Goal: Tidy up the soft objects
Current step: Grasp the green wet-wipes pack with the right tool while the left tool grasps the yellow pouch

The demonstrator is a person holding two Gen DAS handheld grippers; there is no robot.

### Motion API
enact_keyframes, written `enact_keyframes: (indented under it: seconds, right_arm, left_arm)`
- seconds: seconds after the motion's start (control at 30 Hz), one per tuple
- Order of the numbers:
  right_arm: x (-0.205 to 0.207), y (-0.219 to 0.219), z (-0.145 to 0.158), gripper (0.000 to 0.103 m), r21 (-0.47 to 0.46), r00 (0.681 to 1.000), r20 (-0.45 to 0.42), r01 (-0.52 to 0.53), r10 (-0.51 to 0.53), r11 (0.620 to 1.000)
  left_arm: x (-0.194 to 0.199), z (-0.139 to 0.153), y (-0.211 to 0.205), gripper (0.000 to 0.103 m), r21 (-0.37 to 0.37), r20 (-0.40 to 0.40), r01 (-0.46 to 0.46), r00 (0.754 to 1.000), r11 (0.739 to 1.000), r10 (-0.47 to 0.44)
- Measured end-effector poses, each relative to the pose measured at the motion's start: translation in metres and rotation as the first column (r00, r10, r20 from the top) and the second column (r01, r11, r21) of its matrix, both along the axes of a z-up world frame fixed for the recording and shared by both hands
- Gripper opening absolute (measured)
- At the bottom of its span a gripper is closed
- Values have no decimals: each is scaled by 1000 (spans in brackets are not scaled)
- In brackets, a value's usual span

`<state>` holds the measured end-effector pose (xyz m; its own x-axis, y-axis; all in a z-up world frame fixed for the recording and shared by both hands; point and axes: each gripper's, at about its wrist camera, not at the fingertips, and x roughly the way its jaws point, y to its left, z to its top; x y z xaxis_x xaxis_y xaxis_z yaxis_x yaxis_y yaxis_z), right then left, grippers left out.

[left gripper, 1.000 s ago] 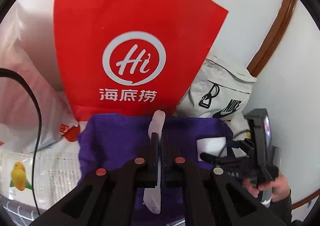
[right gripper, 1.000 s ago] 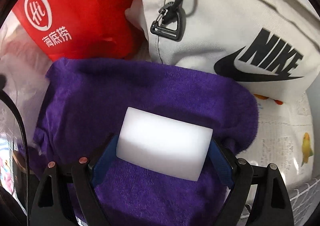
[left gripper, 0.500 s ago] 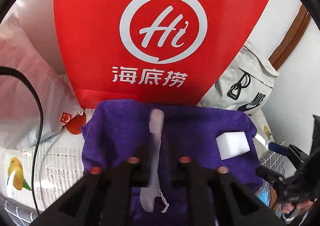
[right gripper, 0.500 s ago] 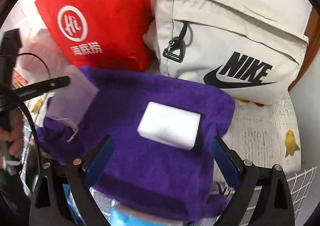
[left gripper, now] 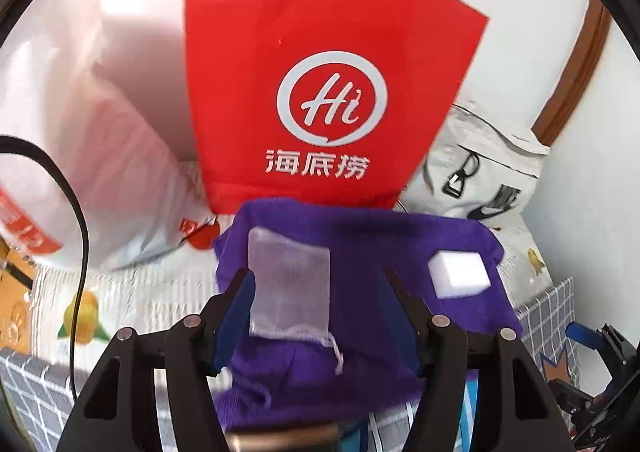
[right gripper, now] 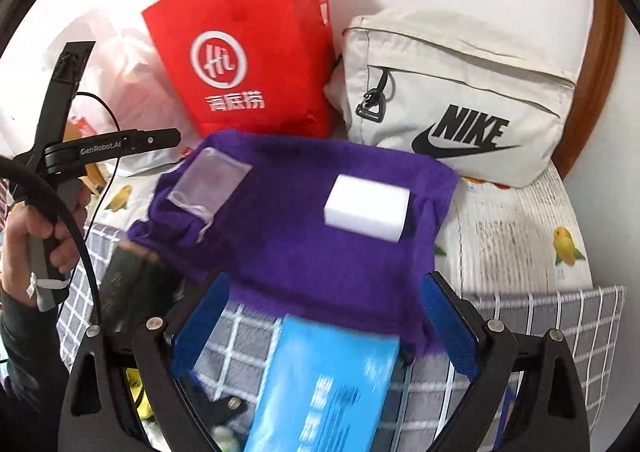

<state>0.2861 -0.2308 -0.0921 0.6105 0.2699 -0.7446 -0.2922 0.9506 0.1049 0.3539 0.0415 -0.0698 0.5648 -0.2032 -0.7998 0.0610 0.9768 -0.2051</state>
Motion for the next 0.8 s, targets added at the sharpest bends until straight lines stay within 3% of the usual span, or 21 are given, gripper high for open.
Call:
enact_keyframes:
  seconds: [0.03,0.23,0.5,0.7,0.8]
  right_arm:
    - [-10,0,1,95,3,1000,5,1,-1,1000]
    - [-76,4,-1,95,-1,1000,28,-7,7,1000]
    - [-156,2,-31,95,65,998,-33,-54,56,996]
    - [-172,11,-66,94,81,991,-98,-83,91,993]
    - [-172,15,-78,94,92,989,-114,-84,95,992]
  left_arm:
    - [-8,2,1,61,3,42,-16,999,1000,16]
    - [-68,12,10,61,8,61,-37,997,999,37]
    - [-148,12,15,66,22,72,-70,995,997,68]
    - [-195,-4,16,69,-12,38,-52,998,999,52]
    - [-211,-18,14,71,21,11,-54,998,998,54]
